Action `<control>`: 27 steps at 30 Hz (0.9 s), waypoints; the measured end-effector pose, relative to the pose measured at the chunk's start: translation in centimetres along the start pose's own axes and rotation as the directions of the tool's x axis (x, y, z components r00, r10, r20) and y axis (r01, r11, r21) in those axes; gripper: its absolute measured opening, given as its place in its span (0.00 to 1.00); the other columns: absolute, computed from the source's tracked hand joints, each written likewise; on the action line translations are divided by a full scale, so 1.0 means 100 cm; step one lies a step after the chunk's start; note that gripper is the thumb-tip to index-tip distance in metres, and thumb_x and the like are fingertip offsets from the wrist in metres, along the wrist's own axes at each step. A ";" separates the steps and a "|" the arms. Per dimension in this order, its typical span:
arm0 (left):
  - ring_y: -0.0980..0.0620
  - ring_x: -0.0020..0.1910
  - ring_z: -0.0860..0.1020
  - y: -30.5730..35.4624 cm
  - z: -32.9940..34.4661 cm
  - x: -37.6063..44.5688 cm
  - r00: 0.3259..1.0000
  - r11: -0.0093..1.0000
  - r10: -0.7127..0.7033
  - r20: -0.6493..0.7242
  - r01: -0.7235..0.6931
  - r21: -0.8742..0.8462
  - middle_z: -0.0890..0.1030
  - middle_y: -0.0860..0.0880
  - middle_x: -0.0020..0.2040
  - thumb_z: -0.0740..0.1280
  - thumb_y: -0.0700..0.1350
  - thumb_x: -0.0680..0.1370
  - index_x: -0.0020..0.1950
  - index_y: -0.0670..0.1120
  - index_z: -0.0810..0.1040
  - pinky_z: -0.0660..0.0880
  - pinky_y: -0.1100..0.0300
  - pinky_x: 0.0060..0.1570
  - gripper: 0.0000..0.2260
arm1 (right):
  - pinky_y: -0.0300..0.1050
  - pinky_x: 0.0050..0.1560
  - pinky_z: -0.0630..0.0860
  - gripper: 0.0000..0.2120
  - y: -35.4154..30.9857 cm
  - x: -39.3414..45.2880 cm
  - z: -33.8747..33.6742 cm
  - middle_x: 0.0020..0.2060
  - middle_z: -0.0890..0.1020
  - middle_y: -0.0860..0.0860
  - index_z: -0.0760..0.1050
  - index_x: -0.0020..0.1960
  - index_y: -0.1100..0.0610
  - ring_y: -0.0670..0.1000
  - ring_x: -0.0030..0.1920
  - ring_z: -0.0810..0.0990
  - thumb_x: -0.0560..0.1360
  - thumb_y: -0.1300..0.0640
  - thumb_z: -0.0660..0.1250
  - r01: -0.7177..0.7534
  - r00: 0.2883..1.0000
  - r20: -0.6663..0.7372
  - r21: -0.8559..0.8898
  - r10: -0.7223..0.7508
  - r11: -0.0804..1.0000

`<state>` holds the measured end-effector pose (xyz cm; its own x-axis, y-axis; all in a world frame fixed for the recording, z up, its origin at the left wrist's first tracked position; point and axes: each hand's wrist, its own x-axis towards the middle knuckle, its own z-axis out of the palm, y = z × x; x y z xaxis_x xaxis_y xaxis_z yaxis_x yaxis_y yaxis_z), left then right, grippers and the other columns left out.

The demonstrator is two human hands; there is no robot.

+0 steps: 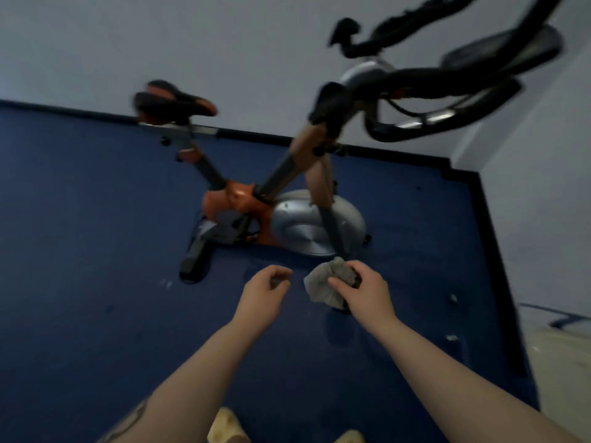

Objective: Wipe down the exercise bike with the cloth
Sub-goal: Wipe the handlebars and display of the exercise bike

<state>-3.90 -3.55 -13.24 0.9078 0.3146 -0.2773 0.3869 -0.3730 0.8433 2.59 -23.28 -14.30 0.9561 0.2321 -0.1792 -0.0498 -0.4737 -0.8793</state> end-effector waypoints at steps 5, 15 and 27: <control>0.59 0.43 0.78 -0.050 -0.115 -0.009 0.988 0.998 -0.041 -0.149 0.033 -0.056 0.79 0.57 0.51 0.64 0.42 0.81 0.55 0.54 0.78 0.72 0.71 0.32 0.08 | 0.41 0.43 0.78 0.07 -0.071 0.013 0.117 0.43 0.82 0.43 0.78 0.51 0.48 0.43 0.45 0.80 0.74 0.51 0.73 0.093 0.987 0.129 -0.006 -0.091 0.996; 0.58 0.50 0.77 -0.123 -0.304 0.024 0.977 0.999 -0.028 -0.212 0.031 0.013 0.80 0.55 0.52 0.65 0.41 0.80 0.55 0.52 0.79 0.70 0.70 0.41 0.08 | 0.40 0.43 0.78 0.05 -0.173 0.024 0.286 0.42 0.82 0.43 0.78 0.48 0.47 0.42 0.44 0.80 0.74 0.52 0.73 0.134 0.980 0.140 0.071 -0.143 0.988; 0.62 0.47 0.76 -0.187 -0.417 0.115 0.973 0.997 -0.078 -0.216 0.070 -0.044 0.80 0.57 0.51 0.64 0.42 0.80 0.54 0.53 0.78 0.70 0.71 0.40 0.07 | 0.34 0.41 0.75 0.06 -0.232 0.122 0.413 0.41 0.82 0.43 0.77 0.48 0.44 0.40 0.43 0.80 0.74 0.52 0.73 0.167 0.970 0.176 0.020 -0.168 0.986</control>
<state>-7.42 43.46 -13.03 0.8186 0.5237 -0.2360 0.4419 -0.3117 0.8412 3.45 25.62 -14.26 0.8848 0.4542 -0.1041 0.1048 -0.4116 -0.9053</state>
